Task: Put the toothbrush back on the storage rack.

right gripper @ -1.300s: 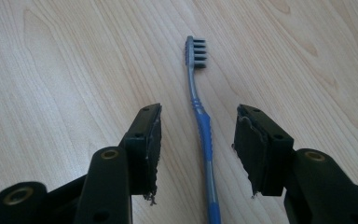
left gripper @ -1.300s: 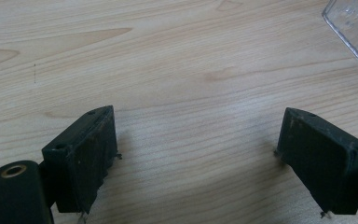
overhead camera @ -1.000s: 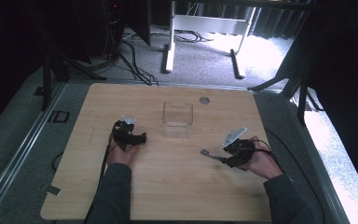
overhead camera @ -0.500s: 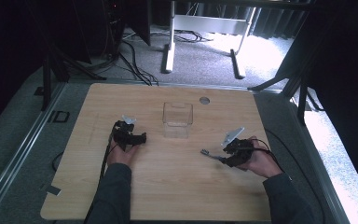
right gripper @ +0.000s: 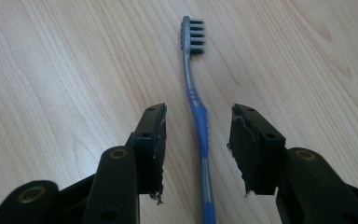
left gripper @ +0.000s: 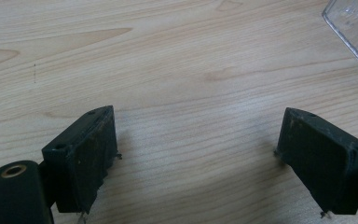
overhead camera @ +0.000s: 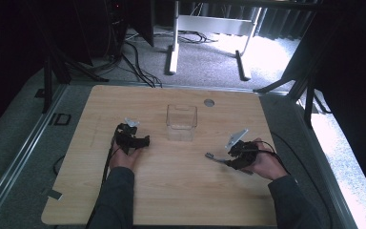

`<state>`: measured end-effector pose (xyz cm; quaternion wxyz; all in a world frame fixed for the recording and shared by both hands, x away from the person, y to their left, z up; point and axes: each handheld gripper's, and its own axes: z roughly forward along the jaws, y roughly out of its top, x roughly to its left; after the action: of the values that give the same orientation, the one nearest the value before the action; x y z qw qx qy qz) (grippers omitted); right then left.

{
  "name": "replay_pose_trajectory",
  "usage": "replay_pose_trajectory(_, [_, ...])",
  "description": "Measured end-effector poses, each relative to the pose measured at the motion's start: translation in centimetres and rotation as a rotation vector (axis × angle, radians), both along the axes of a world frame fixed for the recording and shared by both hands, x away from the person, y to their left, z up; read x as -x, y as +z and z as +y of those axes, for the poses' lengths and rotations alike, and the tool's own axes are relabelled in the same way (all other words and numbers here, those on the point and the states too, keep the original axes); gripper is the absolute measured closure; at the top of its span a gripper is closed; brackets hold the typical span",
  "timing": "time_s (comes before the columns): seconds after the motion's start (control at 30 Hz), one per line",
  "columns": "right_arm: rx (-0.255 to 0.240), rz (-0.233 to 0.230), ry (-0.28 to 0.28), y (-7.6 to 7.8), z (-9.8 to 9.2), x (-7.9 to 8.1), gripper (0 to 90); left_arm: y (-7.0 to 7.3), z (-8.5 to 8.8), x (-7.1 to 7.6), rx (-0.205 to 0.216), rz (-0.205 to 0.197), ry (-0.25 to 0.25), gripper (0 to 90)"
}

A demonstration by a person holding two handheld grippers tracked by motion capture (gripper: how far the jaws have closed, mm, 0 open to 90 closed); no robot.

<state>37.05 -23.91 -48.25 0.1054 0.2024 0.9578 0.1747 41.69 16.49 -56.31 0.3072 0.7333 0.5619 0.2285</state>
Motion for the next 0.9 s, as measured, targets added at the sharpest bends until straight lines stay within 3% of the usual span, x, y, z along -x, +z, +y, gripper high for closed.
replay_pose_trajectory(0.47, [0.0,0.0,-0.005,-0.16,-0.22,-0.14,55.0,0.0,0.0,0.0,0.0,0.0,0.0,12.3])
replay_pose_trajectory(0.9, [0.038,0.037,0.003,-0.78,0.03,-0.69,59.8,0.0,0.0,0.0,0.0,0.0,0.0,12.3])
